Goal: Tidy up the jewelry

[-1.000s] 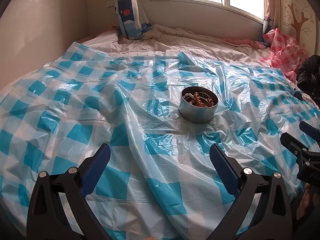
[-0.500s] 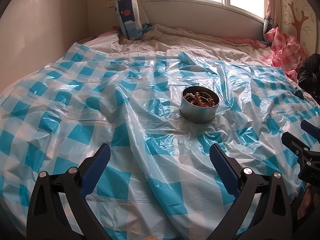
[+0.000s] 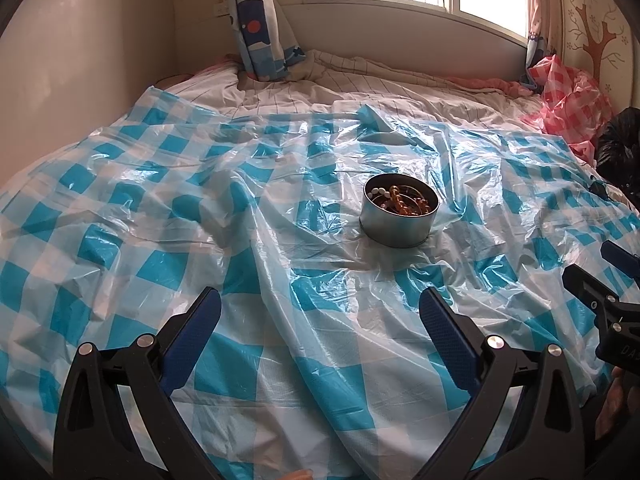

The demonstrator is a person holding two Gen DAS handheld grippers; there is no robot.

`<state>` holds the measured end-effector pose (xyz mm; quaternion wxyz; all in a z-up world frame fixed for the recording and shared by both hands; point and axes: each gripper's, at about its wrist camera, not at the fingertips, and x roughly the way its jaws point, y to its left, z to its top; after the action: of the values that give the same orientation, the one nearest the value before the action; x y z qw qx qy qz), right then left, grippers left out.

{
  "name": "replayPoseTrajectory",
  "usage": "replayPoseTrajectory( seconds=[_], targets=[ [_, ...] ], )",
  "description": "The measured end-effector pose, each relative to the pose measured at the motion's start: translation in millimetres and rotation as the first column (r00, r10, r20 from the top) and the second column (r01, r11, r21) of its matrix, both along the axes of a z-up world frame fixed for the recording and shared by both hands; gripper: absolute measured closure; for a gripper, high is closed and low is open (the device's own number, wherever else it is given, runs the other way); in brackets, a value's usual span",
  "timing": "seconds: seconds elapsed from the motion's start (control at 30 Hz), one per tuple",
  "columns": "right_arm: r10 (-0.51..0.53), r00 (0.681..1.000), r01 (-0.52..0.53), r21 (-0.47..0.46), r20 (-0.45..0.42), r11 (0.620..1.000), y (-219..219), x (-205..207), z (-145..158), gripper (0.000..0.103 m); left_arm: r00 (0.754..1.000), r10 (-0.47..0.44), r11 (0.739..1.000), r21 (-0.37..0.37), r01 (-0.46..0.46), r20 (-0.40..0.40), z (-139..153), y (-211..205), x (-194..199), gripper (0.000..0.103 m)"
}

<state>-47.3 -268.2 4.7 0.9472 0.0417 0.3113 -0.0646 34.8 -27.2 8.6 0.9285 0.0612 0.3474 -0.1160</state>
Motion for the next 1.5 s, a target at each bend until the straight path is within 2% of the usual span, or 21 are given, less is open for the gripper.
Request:
replayPoseTrajectory(
  seconds=[0.93,1.33,1.5],
  targets=[
    [0.000,1.000,0.000,-0.003,-0.001,1.000,1.7,0.5,0.5,0.008,1.000,-0.001,1.000,0.002,0.001,0.007,2.4,0.4,-0.3,0.008],
    [0.000,1.000,0.000,-0.005,-0.001,1.000,2.8,0.7,0.5,0.008,1.000,0.020,1.000,-0.015,-0.020,-0.019,3.2,6.5,5.9,0.008],
    [0.000,1.000,0.000,-0.006,-0.002,1.000,3.4,0.9,0.6,0.008,0.998,0.026,0.999,-0.045,-0.028,-0.055,-0.6,10.5,13.4,0.008]
  ],
)
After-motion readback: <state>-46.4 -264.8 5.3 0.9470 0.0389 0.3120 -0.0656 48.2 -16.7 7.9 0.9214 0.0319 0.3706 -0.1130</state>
